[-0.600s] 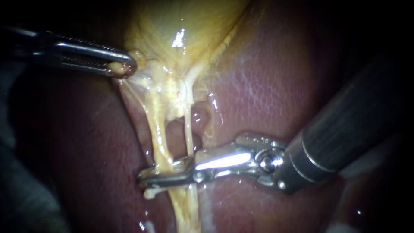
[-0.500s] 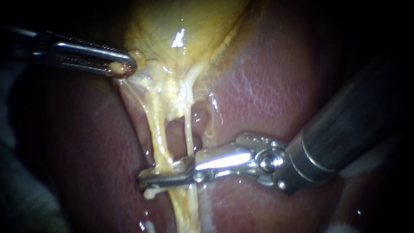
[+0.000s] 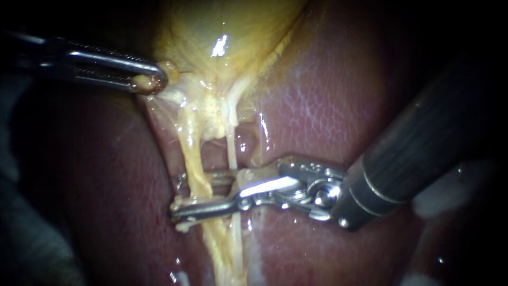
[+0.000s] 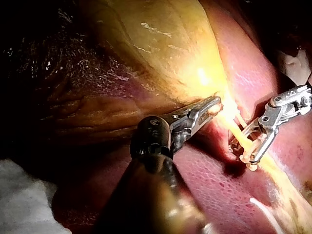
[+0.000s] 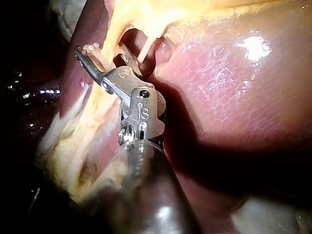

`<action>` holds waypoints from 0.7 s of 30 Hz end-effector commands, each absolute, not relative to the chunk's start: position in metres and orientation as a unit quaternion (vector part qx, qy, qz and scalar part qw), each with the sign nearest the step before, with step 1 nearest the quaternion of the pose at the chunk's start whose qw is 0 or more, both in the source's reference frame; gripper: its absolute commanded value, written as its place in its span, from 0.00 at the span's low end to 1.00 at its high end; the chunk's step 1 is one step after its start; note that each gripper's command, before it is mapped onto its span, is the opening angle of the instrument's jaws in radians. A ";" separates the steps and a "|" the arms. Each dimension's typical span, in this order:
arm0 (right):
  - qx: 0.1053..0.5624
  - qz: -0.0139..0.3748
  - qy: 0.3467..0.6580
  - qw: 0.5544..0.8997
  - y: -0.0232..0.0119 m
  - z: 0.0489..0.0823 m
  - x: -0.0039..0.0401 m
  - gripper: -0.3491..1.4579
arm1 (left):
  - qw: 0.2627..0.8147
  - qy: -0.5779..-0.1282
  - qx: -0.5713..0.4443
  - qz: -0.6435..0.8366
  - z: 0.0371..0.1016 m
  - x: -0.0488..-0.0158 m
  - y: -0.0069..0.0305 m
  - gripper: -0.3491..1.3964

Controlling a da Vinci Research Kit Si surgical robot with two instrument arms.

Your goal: Going back second clip left tube

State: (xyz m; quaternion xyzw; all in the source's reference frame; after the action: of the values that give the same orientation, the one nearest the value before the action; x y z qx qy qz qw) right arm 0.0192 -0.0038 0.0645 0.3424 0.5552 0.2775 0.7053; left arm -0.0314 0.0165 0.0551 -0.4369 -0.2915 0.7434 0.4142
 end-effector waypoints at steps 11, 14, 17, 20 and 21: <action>0.279 0.161 0.536 0.780 -0.0022 0.0611 0.0138 0.47 | 0.414 -0.292 -0.437 0.743 0.0551 -0.0313 0.0165 0.00; 0.268 0.124 0.523 0.800 -0.0010 0.0589 0.0113 0.47 | 0.414 -0.292 -0.437 0.743 0.0551 -0.0313 0.0165 0.00; 0.244 0.099 0.512 0.817 0.0002 0.0567 0.0087 0.47 | 0.414 -0.292 -0.437 0.743 0.0551 -0.0313 0.0165 0.00; 0.228 0.086 0.504 0.829 0.0013 0.0549 0.0060 0.47 | 0.414 -0.292 -0.437 0.743 0.0551 -0.0313 0.0165 0.00; 0.226 0.087 0.501 0.831 0.0016 0.0545 0.0053 0.47 | 0.414 -0.292 -0.437 0.743 0.0551 -0.0313 0.0165 0.00</action>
State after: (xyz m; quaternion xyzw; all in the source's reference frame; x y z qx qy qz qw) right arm 0.0046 0.0018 0.0541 0.2222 0.4996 0.0860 0.8329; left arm -0.0313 0.0165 0.0551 -0.4370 -0.2919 0.7433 0.4139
